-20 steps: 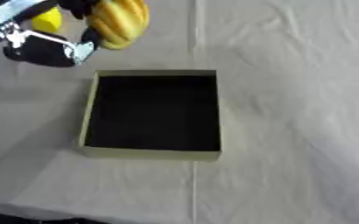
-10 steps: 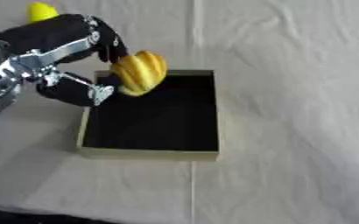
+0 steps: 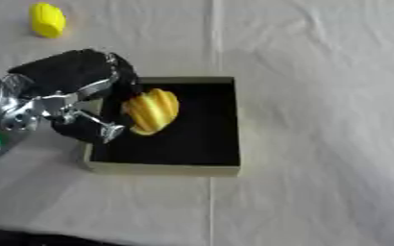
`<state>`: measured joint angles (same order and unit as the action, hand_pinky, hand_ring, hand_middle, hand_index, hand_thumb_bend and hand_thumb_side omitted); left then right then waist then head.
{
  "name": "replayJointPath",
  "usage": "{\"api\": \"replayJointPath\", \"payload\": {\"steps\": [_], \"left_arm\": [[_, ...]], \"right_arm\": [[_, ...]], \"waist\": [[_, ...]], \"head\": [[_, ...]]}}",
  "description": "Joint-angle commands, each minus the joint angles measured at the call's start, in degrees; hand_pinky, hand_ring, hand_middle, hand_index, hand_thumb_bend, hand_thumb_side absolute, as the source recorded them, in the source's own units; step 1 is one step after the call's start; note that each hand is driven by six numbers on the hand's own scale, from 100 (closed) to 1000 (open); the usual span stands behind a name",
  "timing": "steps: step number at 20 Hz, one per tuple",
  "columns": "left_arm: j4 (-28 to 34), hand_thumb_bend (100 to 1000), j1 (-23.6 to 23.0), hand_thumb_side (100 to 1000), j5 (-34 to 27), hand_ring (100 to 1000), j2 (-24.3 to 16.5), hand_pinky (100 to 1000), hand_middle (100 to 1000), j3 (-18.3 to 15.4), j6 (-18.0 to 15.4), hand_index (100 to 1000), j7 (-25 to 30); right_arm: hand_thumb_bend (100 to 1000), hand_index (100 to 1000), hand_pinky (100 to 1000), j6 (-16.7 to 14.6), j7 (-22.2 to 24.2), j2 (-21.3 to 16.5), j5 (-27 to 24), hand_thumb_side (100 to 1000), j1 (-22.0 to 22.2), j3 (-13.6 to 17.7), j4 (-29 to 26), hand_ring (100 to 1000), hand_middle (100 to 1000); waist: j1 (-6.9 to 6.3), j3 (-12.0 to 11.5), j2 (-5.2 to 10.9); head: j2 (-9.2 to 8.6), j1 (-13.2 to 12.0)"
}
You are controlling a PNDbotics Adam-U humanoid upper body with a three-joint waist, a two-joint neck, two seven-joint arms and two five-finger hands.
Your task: Pick up objects on the table and place them in the box.
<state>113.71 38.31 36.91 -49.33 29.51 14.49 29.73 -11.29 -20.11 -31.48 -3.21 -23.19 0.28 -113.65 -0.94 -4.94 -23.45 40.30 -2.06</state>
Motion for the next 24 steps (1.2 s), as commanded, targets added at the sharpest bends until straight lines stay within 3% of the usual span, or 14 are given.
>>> {"api": "replayJointPath", "payload": {"steps": [1,3,6,7,8,10,13,16,20,23,24], "left_arm": [[0.88,412,0.19,329,1.88,800,-0.70,827,761,-0.36,-0.49,837,0.11],[0.88,459,-0.06,420,2.70,829,-0.52,851,799,-1.08,-0.55,883,-0.53],[0.88,413,0.27,402,2.78,819,0.09,841,787,-4.02,-0.90,872,-4.17],[0.88,105,0.44,461,2.41,814,0.05,836,782,-5.38,-0.71,865,-5.51],[0.88,382,0.56,364,1.99,812,-0.26,835,779,-6.90,-0.11,862,-6.75],[0.88,376,0.52,356,1.26,810,-1.50,834,778,-10.72,2.66,859,-8.81],[-0.02,379,0.56,340,0.91,811,-3.71,835,777,-16.72,10.45,855,-10.44],[-7.46,400,3.41,342,1.43,817,-4.64,841,782,-20.01,15.12,860,-11.66],[-20.52,418,9.04,325,1.31,831,-3.33,850,792,-21.17,14.88,873,-12.57],[-24.08,418,10.29,325,1.22,831,-2.83,850,792,-21.19,13.11,873,-13.51],[-24.75,490,10.34,302,1.27,858,-2.71,871,812,-21.41,12.95,891,-13.56]], "right_arm": [[100,841,840,-0.12,0.23,-0.65,-0.41,706,-0.69,0.23,-0.95,786,721],[100,841,840,-0.08,0.28,-0.64,-0.43,707,-0.62,0.21,-0.95,786,721],[100,841,840,-0.01,0.21,-0.69,-0.43,708,-0.42,0.27,-0.95,787,721],[100,841,840,-0.02,0.20,-0.71,-0.43,706,-0.41,0.27,-0.95,787,721],[100,841,840,-0.06,0.21,-0.76,-0.40,705,-0.43,0.27,-0.95,787,721],[100,841,840,-0.15,0.15,-0.95,-0.32,705,-0.36,0.36,-0.95,787,721],[100,841,840,-0.19,0.01,-1.15,-0.17,709,-0.12,0.47,-0.95,788,721],[100,841,841,-0.12,-0.08,-1.18,-0.11,715,0.05,0.47,-0.95,789,720],[100,841,841,-0.05,-0.05,-1.12,-0.09,718,-0.01,0.39,-0.95,789,720],[100,841,841,-0.04,-0.07,-1.12,-0.07,718,0.01,0.40,-0.95,789,720],[100,842,841,0.03,-0.15,-1.09,-0.05,729,0.16,0.49,-0.95,790,719]], "waist": [[0.03,0.02,1.15],[0.07,0.03,1.13],[0.18,-0.15,1.14],[0.24,-0.23,1.15],[0.29,-0.30,1.15],[0.37,-0.47,1.12],[0.39,-0.60,0.95],[0.32,-0.58,0.64],[0.32,-0.43,0.14],[0.33,-0.45,0.10],[0.42,-0.49,-0.13]], "head": [[0.35,-0.29],[0.32,-0.31],[0.38,-0.29],[0.35,-0.23],[0.32,-0.17],[0.25,-0.08],[0.11,-0.09],[-0.15,-0.58],[-0.59,-1.18],[-0.63,-1.22],[-0.82,-1.48]]}}
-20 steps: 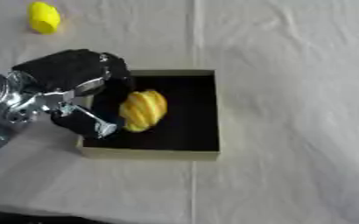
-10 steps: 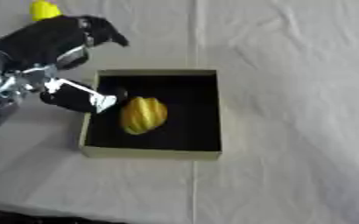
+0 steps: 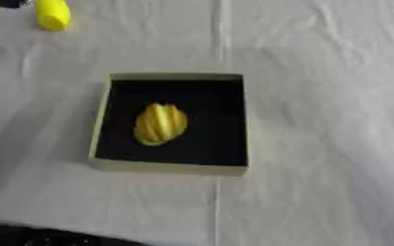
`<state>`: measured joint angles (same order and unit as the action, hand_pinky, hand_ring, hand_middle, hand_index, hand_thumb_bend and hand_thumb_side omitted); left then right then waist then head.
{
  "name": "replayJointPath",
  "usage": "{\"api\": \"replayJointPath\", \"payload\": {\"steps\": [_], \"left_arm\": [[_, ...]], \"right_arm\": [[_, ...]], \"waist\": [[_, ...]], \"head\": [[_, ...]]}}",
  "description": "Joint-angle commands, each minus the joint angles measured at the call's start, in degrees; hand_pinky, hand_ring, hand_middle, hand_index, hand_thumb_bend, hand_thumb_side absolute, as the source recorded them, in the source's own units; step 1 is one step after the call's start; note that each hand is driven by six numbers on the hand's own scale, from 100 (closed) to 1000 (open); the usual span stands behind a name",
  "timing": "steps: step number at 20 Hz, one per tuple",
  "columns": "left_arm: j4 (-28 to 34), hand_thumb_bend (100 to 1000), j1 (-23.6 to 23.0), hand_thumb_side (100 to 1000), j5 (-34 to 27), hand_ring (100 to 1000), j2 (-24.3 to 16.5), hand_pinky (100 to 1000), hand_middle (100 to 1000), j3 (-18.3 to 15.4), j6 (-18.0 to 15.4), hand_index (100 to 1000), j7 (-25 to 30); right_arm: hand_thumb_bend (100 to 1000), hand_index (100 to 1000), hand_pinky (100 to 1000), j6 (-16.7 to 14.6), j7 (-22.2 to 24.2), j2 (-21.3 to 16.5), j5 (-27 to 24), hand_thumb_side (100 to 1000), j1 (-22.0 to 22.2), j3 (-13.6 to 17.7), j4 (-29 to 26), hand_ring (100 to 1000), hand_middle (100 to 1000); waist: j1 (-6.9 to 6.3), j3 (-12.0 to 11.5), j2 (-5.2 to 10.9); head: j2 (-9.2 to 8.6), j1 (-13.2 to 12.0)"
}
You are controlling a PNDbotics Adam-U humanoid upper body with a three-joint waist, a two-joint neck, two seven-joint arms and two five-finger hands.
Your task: Pick up objects on the table and place them in the box.
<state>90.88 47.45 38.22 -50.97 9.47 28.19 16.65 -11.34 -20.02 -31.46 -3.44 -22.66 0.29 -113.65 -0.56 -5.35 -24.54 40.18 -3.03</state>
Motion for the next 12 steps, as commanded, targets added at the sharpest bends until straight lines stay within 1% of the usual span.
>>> {"api": "replayJointPath", "payload": {"steps": [1,4,6,9,10,12], "left_arm": [[-3.07,498,1.82,297,0.45,859,-0.65,871,813,-2.29,-0.34,891,-0.01],[-7.28,535,4.01,295,2.87,868,1.13,878,822,-5.69,2.02,900,2.39],[-10.30,551,5.46,281,4.70,870,1.62,877,824,-6.77,3.86,902,4.20],[-14.68,535,7.20,280,7.32,864,2.30,873,819,-8.31,6.45,898,5.24],[-16.15,536,7.55,280,7.81,865,2.44,873,819,-8.80,6.89,898,5.35],[-19.08,545,7.96,268,8.04,867,2.37,873,819,-9.38,6.47,898,5.32]], "right_arm": [[100,842,841,0.07,-0.32,-1.04,0.21,731,-0.34,0.55,-0.95,790,719],[100,842,841,0.01,-0.24,-0.85,0.16,739,-0.75,0.32,-0.95,791,718],[100,842,842,0.01,-0.18,-0.75,0.12,745,-0.93,0.25,-0.95,791,718],[100,842,842,0.00,-0.17,-0.65,0.10,750,-1.11,0.23,-0.95,792,717],[100,842,842,0.00,-0.22,-0.59,0.08,752,-1.14,0.26,-0.95,792,717],[100,841,841,-0.02,-0.41,-0.57,0.09,754,-1.09,0.34,-0.95,792,716]], "waist": [[0.04,0.46,0.39],[-0.20,1.86,-0.76],[-0.41,2.57,-1.34],[-0.77,3.55,-2.09],[-0.92,3.90,-2.40],[-1.14,4.34,-2.91]], "head": [[-1.15,-1.29],[-2.04,-3.11],[-2.57,-3.97],[-3.44,-4.83],[-3.83,-5.00],[-4.34,-5.02]]}}
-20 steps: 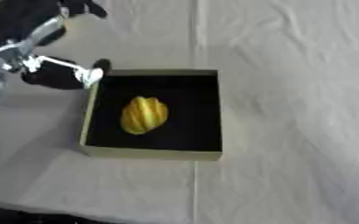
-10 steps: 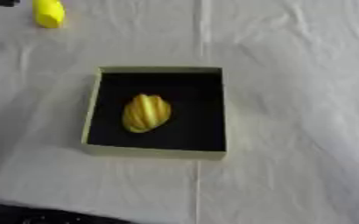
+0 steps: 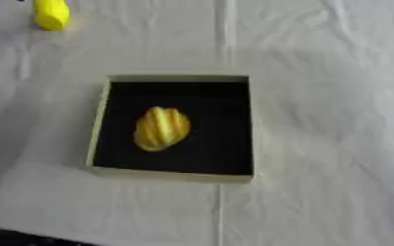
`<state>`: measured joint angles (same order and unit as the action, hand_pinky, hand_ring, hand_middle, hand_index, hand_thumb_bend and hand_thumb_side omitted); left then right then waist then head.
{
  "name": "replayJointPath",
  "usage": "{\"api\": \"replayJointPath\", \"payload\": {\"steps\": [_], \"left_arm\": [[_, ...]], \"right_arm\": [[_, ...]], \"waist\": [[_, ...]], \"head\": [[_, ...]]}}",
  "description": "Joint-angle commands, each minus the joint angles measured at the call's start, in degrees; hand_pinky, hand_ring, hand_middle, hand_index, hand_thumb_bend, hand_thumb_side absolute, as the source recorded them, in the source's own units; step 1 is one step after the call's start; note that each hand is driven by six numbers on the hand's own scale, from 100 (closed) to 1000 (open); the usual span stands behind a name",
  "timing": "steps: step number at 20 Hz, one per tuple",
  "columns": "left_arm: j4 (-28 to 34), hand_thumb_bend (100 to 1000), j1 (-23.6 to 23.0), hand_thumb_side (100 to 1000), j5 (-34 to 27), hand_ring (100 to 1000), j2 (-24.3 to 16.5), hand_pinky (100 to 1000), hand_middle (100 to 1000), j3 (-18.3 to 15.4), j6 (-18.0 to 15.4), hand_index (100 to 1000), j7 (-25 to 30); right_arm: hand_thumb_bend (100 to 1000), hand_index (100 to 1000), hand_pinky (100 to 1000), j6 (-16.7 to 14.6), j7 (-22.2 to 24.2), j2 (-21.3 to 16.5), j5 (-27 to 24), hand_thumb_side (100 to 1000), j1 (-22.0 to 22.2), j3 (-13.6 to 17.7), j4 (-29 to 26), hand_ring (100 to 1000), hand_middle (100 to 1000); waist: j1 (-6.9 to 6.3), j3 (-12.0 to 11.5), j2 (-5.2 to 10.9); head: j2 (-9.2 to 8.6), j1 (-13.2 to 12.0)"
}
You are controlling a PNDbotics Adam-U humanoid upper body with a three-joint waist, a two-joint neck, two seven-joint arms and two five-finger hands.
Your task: Pick up objects on the table and place them in the box.
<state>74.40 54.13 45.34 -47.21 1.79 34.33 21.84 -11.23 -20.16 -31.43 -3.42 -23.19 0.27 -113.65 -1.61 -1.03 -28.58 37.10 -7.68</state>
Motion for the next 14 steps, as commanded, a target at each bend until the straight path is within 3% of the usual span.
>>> {"api": "replayJointPath", "payload": {"steps": [1,10,14], "left_arm": [[-4.00,548,1.37,267,0.83,867,-1.50,873,820,-1.89,-0.24,899,0.05],[-16.46,529,3.11,264,-2.39,852,-0.18,856,809,-2.65,-7.68,900,-5.16],[-17.89,495,4.02,255,-4.78,838,1.12,851,793,-3.24,-10.48,904,-8.60]], "right_arm": [[100,841,842,-0.12,-0.37,-0.58,0.08,757,-0.56,0.39,-0.95,792,716],[100,841,842,-0.18,-0.38,-0.17,-0.10,764,-1.41,0.12,-0.95,792,714],[100,840,843,-0.26,-0.22,0.03,-0.57,765,-1.86,-0.09,-0.95,792,713]], "waist": [[-0.16,0.11,0.86],[-0.13,0.49,-0.80],[-0.10,1.00,-1.29]], "head": [[-1.47,-0.30],[-2.98,-0.13],[-3.49,-0.28]]}}
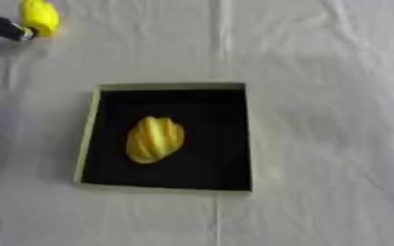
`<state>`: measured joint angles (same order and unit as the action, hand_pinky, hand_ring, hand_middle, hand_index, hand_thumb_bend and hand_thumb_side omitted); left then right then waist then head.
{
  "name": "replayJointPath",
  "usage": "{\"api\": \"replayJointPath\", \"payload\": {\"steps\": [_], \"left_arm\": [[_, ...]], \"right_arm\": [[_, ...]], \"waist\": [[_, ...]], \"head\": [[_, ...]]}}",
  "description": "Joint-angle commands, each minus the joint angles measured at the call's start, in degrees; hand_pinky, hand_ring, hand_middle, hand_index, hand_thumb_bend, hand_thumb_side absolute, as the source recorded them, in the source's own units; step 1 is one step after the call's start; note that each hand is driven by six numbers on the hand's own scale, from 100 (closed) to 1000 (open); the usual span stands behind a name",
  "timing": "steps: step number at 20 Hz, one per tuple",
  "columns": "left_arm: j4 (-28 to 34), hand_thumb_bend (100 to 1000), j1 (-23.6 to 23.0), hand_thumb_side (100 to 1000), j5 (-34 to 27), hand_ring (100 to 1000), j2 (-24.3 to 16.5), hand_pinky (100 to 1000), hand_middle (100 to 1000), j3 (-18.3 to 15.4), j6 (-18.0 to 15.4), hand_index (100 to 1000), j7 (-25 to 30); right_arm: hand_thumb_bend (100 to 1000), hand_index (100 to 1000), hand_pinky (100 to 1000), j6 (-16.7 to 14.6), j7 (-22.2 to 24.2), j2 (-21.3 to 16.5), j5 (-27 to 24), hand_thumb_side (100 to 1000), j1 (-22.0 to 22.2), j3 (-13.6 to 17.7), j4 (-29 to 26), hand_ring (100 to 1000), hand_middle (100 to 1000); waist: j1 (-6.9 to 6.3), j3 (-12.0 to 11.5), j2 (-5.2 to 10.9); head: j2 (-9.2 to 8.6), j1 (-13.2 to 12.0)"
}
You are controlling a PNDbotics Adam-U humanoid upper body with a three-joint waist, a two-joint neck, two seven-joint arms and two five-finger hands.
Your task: Pick up objects on the table and place them in the box.
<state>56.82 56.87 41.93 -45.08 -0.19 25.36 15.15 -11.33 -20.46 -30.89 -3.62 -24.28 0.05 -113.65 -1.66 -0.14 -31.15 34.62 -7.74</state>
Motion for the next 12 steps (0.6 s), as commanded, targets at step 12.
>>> {"api": "replayJointPath", "payload": {"steps": [12], "left_arm": [[-2.42,141,2.60,229,-7.34,658,0.06,722,540,0.15,-2.25,638,-11.07]], "right_arm": [[100,841,844,0.17,0.18,0.03,-1.29,774,-0.92,0.19,-0.95,795,713]], "waist": [[-0.58,0.49,0.55]], "head": [[-1.27,-0.54]]}}
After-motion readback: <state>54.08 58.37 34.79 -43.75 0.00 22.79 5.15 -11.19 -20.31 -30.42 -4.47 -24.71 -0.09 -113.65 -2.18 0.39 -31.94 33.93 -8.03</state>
